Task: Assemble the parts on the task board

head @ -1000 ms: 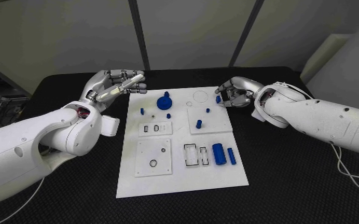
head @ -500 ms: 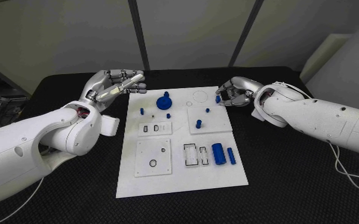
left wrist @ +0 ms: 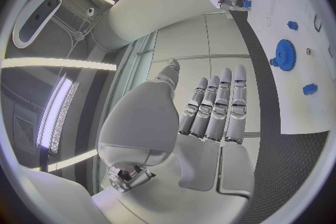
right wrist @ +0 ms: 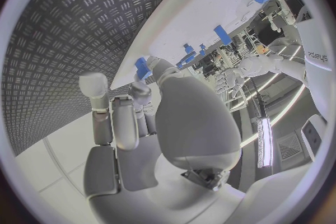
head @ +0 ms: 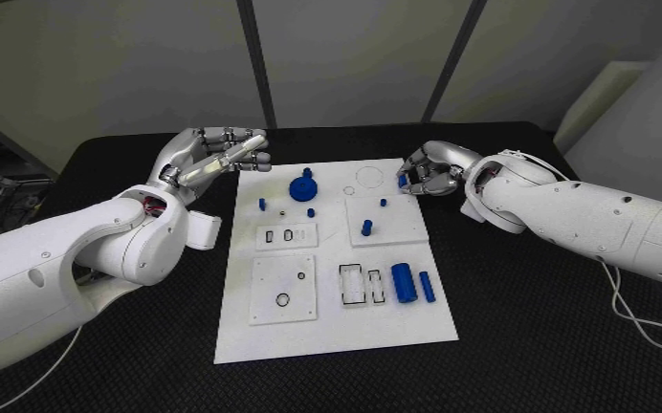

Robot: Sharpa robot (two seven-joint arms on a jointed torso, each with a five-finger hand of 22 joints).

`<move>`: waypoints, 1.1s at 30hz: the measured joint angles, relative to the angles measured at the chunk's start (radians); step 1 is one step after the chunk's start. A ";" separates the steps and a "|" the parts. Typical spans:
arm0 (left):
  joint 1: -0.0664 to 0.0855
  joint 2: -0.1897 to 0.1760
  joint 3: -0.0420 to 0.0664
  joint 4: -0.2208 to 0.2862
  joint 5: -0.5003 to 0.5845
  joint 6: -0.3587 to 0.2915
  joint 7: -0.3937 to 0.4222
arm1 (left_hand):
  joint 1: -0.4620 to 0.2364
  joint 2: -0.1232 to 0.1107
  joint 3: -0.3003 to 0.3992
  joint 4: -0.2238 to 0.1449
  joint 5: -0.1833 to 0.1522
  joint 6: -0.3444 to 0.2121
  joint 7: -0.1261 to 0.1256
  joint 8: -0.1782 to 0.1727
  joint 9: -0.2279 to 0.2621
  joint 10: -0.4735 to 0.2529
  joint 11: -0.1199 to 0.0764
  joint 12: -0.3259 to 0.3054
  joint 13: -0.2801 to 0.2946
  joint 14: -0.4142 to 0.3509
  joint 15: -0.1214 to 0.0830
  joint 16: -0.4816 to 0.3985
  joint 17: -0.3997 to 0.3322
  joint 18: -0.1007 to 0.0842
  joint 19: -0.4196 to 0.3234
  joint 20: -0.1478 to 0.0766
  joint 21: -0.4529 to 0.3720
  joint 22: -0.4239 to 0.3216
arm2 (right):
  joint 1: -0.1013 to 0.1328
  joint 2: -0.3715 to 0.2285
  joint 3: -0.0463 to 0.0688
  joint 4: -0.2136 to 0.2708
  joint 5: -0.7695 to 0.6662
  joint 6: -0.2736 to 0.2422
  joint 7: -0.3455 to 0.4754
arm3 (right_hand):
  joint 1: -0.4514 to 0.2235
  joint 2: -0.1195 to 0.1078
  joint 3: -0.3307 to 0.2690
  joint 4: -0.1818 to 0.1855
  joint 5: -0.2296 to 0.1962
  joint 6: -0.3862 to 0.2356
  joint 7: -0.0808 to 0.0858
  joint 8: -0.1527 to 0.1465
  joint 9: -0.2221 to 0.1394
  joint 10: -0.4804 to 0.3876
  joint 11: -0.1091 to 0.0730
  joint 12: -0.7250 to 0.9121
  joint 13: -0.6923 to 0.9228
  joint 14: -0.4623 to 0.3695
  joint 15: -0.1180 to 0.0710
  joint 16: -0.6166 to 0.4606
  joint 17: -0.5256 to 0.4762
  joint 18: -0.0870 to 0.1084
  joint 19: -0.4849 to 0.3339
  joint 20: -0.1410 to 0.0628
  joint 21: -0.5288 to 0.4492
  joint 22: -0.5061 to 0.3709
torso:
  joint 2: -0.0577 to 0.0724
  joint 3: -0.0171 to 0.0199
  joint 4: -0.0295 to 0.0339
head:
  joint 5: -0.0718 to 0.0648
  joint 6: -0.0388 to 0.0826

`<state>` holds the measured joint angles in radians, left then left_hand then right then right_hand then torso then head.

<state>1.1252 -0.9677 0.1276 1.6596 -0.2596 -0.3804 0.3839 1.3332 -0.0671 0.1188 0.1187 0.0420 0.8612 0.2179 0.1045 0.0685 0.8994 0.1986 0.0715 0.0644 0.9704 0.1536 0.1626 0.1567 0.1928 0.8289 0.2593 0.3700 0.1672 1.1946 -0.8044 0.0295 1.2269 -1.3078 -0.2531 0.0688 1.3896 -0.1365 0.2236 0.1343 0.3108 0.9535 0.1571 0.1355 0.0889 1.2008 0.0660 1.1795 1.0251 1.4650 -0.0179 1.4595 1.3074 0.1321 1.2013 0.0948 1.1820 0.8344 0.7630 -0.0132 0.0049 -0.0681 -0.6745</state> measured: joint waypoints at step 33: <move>0.000 -0.001 0.000 0.001 0.000 0.000 -0.004 | 0.004 0.004 0.003 -0.003 0.000 0.000 0.000 0.000 0.000 0.000 0.000 0.000 0.000 0.000 0.000 0.000 0.000 0.000 0.000 0.000 0.000 0.000 | 0.000 0.006 0.000 -0.005 0.000 -0.017 -0.010 | 0.011 0.046 0.016 -0.011 -0.004 0.096 -0.040 0.082 0.020 0.030 -0.030 0.017 0.020 0.000 -0.015 0.000 0.000 0.000 0.025 -0.018 0.017 0.026 | 0.000 0.0005 -0.0004 | -0.002 -0.004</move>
<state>1.1251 -0.9687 0.1276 1.6606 -0.2596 -0.3799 0.3804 1.3373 -0.0629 0.1217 0.1156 0.0420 0.8613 0.2179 0.1045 0.0685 0.8994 0.1985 0.0715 0.0644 0.9704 0.1537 0.1626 0.1565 0.1928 0.8289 0.2593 0.3701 0.1674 1.1946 -0.7982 0.0296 1.2214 -1.3077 -0.2697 0.0586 1.4004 -0.0907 0.2400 0.1232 0.3068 1.0498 0.1173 0.2176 0.1088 1.2311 0.0356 1.1962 1.0454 1.4650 -0.0325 1.4598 1.3073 0.1321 1.2263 0.0767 1.1995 0.8607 0.7627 -0.0128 0.0045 -0.0697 -0.6781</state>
